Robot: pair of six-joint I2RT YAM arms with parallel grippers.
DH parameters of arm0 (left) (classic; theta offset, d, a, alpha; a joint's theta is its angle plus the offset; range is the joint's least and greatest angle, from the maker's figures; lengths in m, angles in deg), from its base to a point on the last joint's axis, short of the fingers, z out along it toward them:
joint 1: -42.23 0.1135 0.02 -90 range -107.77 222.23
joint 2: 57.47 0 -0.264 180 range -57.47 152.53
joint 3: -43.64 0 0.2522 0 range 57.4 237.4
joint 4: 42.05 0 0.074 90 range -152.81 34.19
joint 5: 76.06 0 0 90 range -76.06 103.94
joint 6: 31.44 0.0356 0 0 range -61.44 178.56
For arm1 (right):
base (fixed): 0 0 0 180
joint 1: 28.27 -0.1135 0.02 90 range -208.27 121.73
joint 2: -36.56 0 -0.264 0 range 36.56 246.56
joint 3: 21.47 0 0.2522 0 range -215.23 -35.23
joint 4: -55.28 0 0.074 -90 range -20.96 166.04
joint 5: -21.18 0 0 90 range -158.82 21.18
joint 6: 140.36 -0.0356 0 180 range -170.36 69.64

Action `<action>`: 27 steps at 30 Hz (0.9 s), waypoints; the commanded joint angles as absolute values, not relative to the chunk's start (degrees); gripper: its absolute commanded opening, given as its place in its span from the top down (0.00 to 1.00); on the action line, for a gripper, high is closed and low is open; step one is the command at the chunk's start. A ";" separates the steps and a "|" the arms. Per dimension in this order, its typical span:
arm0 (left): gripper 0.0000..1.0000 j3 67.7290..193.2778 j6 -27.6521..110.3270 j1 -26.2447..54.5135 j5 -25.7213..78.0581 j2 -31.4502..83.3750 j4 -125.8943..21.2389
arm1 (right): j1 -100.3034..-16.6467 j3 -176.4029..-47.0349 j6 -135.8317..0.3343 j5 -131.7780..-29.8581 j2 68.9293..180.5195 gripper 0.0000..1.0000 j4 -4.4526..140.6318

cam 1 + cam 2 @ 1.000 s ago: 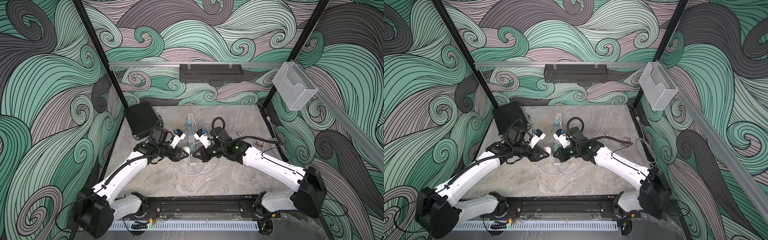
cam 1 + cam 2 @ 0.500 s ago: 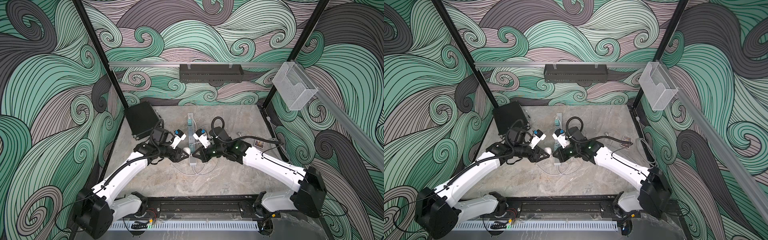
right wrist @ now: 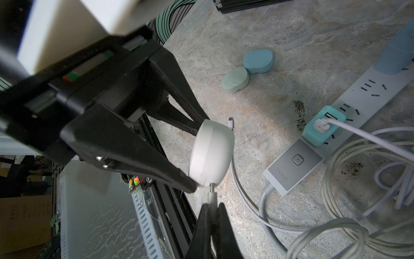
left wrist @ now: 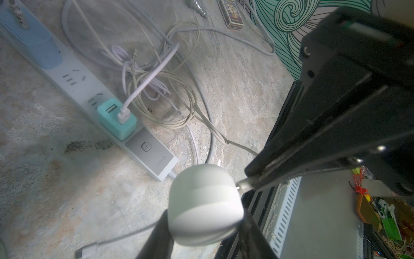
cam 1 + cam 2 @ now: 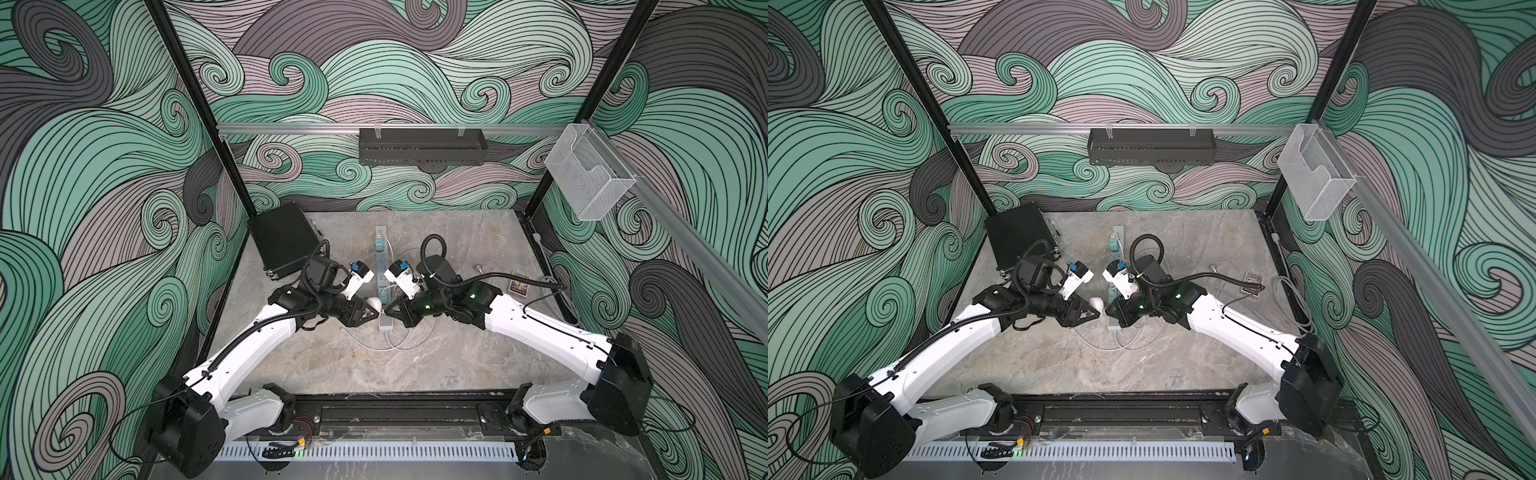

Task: Charge the bluetooth headset
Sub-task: Insert the charging cable into the bluetooth headset.

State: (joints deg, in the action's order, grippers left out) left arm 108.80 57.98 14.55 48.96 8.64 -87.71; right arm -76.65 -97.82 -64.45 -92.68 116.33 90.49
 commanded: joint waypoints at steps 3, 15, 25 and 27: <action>0.85 109.53 59.08 12.94 52.15 7.64 -87.74 | -77.23 -100.13 -64.56 -90.86 116.72 1.00 89.34; 0.87 110.14 58.37 10.43 51.49 8.08 -85.61 | -79.12 -102.58 -70.38 -87.33 119.57 1.00 88.64; 0.88 110.91 61.42 8.62 54.94 8.53 -87.30 | -79.07 -105.58 -66.28 -86.00 121.41 1.00 88.28; 0.88 111.46 61.81 8.31 55.23 8.79 -87.65 | -78.98 -105.96 -66.32 -86.05 121.85 1.00 87.90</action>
